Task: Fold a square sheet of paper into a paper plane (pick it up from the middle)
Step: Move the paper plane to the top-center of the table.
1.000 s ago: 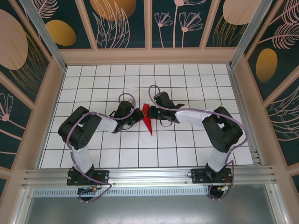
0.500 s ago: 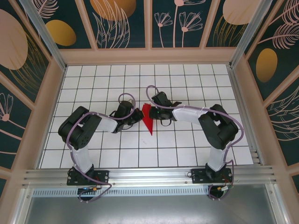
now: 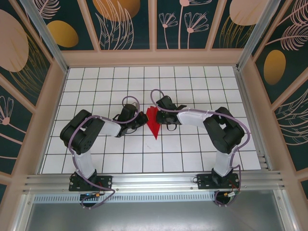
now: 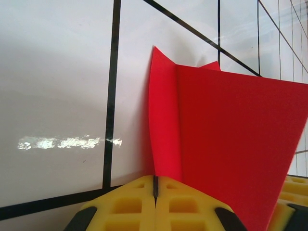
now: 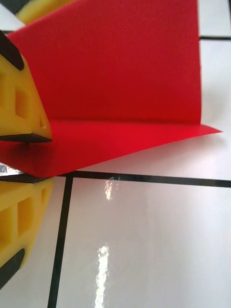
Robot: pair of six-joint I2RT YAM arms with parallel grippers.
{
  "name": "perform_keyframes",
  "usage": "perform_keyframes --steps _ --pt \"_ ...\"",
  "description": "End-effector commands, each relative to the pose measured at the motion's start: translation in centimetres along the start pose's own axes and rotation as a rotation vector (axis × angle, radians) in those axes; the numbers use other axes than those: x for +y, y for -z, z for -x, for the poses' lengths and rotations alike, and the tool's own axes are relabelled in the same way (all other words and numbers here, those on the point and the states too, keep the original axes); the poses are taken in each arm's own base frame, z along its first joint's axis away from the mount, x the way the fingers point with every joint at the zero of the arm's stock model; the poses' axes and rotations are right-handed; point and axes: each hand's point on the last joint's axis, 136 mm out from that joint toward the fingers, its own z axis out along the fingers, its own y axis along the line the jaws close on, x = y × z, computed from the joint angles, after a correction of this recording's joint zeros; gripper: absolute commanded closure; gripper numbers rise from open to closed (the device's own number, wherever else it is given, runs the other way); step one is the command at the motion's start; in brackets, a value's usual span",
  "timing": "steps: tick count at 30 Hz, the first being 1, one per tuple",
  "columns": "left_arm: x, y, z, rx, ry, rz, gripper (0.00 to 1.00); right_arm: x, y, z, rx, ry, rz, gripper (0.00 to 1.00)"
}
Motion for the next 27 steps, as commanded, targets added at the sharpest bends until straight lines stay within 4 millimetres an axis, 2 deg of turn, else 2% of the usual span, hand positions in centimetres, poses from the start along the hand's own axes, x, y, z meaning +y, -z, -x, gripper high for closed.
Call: perform_keyframes --steps 1,5,11,17,21,27 --pt "0.5 0.0 -0.1 0.002 -0.017 0.031 1.00 -0.7 -0.9 -1.0 0.045 0.003 -0.046 0.75" --pt "0.6 0.1 -0.1 0.002 -0.016 0.031 1.00 -0.2 -0.8 -0.8 0.055 0.002 -0.030 0.76" --pt "0.4 0.2 -0.1 0.001 -0.017 0.021 1.00 1.9 2.8 1.8 -0.041 0.013 0.046 0.72" --pt "-0.2 0.1 -0.2 0.008 -0.017 -0.008 1.00 5.0 5.7 0.7 -0.022 0.071 0.216 0.69" --pt "-0.3 0.1 -0.2 0.010 -0.017 -0.014 1.00 5.7 5.7 -0.5 0.014 0.102 0.235 0.68" --pt "-0.2 0.0 -0.3 0.012 -0.014 -0.013 1.00 5.9 4.4 -1.3 0.052 0.125 0.222 0.68"
